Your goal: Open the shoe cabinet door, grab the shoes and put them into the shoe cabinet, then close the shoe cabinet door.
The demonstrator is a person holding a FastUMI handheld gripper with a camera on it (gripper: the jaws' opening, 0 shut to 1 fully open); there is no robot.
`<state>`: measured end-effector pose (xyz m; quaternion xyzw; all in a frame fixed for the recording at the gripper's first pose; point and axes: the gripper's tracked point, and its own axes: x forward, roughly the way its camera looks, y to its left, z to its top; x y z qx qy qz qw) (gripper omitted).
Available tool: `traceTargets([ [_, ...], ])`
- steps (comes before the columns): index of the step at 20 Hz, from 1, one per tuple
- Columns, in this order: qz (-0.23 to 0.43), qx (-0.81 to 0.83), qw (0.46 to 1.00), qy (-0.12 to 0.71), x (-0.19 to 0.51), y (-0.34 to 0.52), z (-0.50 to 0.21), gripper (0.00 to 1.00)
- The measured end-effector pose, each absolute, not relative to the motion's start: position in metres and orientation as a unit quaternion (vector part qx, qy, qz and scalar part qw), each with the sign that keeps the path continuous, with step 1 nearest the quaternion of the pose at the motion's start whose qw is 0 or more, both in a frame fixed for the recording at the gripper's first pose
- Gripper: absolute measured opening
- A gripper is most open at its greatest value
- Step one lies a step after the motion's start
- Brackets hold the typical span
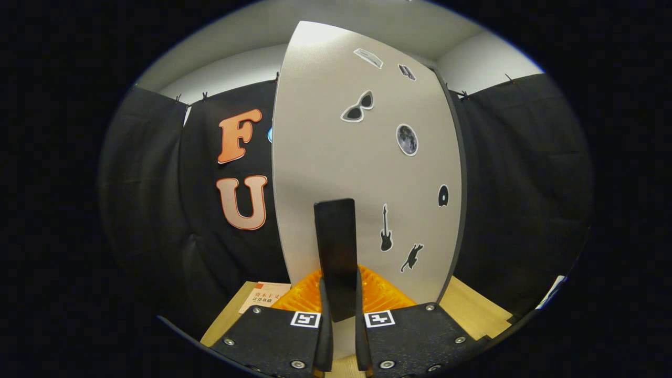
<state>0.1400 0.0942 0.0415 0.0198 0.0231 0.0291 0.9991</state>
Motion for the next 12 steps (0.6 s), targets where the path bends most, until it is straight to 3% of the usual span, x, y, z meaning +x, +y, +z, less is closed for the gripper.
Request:
traceTargets([
  [12, -0.011, 0.022, 0.999, 0.024, 0.098, 0.039, 0.040, 0.13],
])
